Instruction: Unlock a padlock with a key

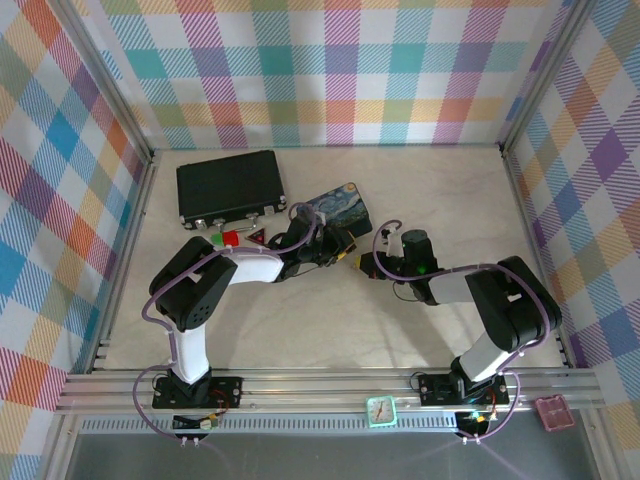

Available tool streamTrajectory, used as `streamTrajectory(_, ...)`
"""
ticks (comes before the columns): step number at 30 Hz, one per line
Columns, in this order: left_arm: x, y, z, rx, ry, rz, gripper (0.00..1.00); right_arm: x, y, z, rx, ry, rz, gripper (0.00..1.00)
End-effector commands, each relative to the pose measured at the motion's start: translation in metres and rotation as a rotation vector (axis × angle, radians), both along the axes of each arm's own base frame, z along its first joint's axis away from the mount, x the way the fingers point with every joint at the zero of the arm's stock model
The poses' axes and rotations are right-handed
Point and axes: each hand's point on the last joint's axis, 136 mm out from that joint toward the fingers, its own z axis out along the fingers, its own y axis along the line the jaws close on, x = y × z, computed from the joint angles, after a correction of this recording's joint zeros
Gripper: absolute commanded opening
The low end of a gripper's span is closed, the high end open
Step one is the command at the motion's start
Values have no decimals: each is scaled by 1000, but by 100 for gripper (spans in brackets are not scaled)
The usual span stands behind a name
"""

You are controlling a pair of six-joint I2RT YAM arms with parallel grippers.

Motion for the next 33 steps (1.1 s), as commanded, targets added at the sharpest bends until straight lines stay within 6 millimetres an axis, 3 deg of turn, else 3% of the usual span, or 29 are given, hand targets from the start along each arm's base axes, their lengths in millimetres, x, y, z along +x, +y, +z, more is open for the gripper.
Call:
streamTrajectory(1, -5, -9, 19, -42, -16, -15, 12, 8, 4, 7, 19, -35, -5, 0)
streamTrajectory(12, -9, -17, 20, -50, -17, -21, 12, 12, 8, 4, 50, -7, -16, 0)
streamTrajectory(23, -10, -17, 12, -31, -15, 5, 12, 13, 4, 23, 94, -3, -68, 0)
streamTrajectory(28, 1, -10, 11, 5, -44, 27, 12, -4, -10, 3, 7, 51, -83, 0)
streamTrajectory(33, 14, -16, 10, 8, -55, 17, 12, -21, -21, -4, -77, 71, -54, 0)
